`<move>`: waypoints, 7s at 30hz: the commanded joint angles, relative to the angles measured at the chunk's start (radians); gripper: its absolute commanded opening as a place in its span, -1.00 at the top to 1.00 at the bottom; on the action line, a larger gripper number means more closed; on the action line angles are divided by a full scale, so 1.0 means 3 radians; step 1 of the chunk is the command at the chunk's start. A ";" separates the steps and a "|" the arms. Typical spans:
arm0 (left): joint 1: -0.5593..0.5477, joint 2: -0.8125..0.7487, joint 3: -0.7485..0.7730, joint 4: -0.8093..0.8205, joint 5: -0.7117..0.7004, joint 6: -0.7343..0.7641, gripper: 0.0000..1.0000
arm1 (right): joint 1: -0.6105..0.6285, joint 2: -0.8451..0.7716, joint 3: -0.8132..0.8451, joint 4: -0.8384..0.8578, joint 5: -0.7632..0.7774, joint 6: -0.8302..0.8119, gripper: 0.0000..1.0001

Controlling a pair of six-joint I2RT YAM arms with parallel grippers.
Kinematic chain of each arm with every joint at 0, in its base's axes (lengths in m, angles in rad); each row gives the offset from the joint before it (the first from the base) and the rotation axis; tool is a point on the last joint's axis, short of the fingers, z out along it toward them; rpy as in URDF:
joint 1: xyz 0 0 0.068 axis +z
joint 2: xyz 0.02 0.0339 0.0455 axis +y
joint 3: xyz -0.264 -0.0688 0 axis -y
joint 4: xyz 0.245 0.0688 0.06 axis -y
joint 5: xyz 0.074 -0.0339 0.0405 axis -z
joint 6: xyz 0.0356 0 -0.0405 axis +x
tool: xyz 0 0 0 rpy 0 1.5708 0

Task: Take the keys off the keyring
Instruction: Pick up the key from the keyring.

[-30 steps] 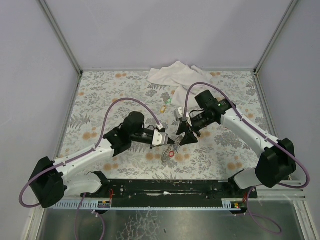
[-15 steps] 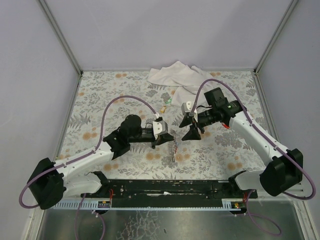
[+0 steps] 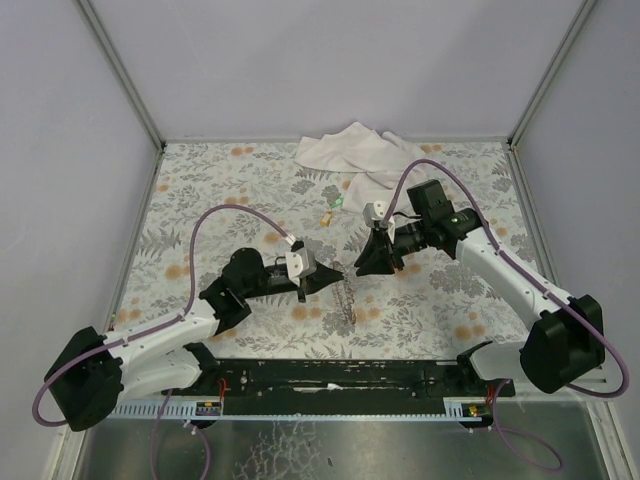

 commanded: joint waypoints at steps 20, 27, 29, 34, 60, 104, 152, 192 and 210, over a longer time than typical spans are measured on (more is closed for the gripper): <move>-0.0012 -0.0172 -0.0033 0.0701 -0.0077 0.0411 1.00 | 0.0269 0.0156 -0.0142 0.0263 -0.0392 0.0103 0.11; -0.0013 -0.0188 -0.0048 0.0820 -0.0132 0.0386 1.00 | 0.0277 0.0144 -0.0183 0.0417 -0.0445 0.0279 0.03; -0.0011 -0.0181 -0.0057 0.0895 -0.0131 0.0361 1.00 | 0.0277 0.0121 -0.0230 0.0569 -0.0443 0.0426 0.01; -0.0010 -0.0181 -0.0090 0.1094 -0.0126 0.0261 1.00 | 0.0278 0.0080 -0.0303 0.0857 -0.0348 0.0690 -0.01; 0.0034 -0.0320 -0.0184 0.1018 0.0289 0.0232 1.00 | 0.0257 0.0036 -0.0168 0.0791 -0.0773 0.0860 0.09; 0.0039 -0.0486 -0.0439 0.1257 -0.0571 -0.0109 1.00 | 0.0344 -0.0049 -0.0369 0.1602 -0.0369 0.1713 0.72; -0.0013 -0.0575 -0.0377 0.1000 -0.0644 -0.0021 1.00 | 0.0386 0.0083 -0.0386 0.1615 -0.0148 0.1779 0.55; 0.0109 -0.0473 -0.0577 0.1787 -0.0246 -0.0390 1.00 | 0.0661 0.0026 -0.0183 0.1054 0.0058 0.1298 0.36; 0.0124 -0.0582 -0.0647 0.1687 -0.0256 -0.0429 1.00 | 0.0571 -0.0104 -0.0146 0.1081 -0.0057 0.1369 0.84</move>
